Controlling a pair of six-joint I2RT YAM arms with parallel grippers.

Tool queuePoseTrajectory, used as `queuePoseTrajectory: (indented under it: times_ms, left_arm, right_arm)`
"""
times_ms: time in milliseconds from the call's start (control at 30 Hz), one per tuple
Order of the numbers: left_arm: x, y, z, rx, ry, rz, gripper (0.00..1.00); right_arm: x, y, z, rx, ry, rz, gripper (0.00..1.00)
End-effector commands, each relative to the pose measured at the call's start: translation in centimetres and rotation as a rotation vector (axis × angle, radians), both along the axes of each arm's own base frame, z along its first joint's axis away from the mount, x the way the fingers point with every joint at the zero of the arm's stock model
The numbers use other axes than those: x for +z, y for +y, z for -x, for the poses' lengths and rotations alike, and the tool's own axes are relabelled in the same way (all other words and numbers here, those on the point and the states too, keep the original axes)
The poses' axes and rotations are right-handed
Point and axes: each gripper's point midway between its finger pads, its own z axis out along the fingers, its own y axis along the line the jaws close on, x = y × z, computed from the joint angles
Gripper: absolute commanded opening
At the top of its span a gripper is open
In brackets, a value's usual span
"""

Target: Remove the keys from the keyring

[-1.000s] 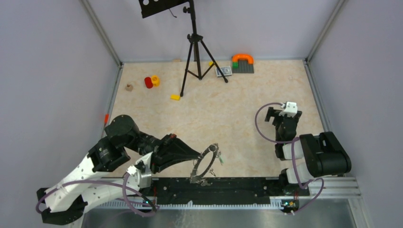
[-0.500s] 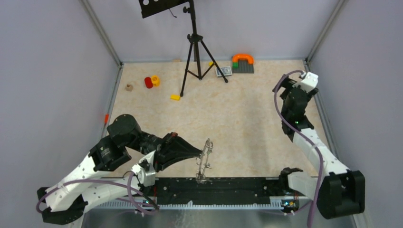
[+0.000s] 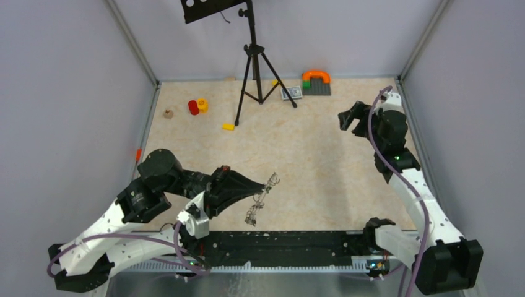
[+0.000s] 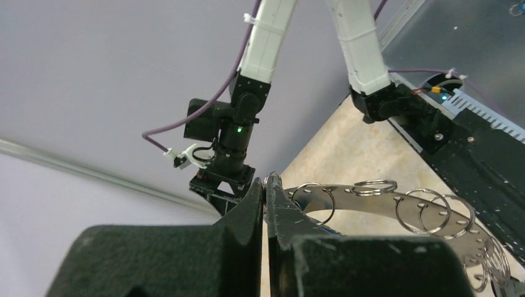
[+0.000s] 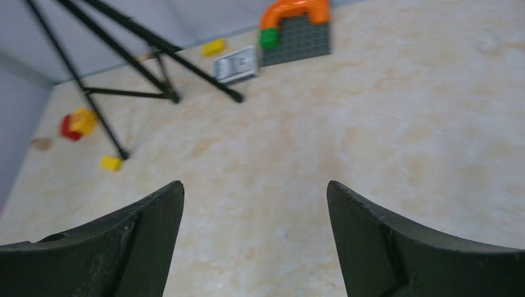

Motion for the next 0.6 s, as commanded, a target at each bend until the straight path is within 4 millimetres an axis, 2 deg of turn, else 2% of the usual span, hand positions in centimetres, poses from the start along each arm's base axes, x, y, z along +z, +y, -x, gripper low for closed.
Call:
queuePoseTrajectory:
  times_ms: [0, 100, 233, 400, 567]
  left_arm:
    - [3.0, -0.2, -1.2, 0.065, 0.015, 0.112, 0.0]
    - [3.5, -0.2, -1.7, 0.097, 0.069, 0.15, 0.0]
    - [5.1, 0.3, -2.6, 0.15, 0.138, 0.264, 0.0]
    - [6.0, 0.6, -4.2, 0.231, 0.256, 0.312, 0.0]
    - [6.0, 0.6, -4.7, 0.254, 0.331, 0.311, 0.0]
  right_arm:
    - [10.4, 9.1, 3.2, 0.516, -0.292, -0.14, 0.83]
    - [13.7, 14.0, 6.8, 0.711, -0.399, -0.056, 0.83]
    - [17.0, 18.4, 11.9, 0.911, -0.566, 0.028, 0.79]
    - [20.2, 19.8, 17.3, 1.065, -0.793, 0.005, 0.74]
    - [22.2, 19.8, 21.7, 1.204, -0.977, -0.017, 0.59]
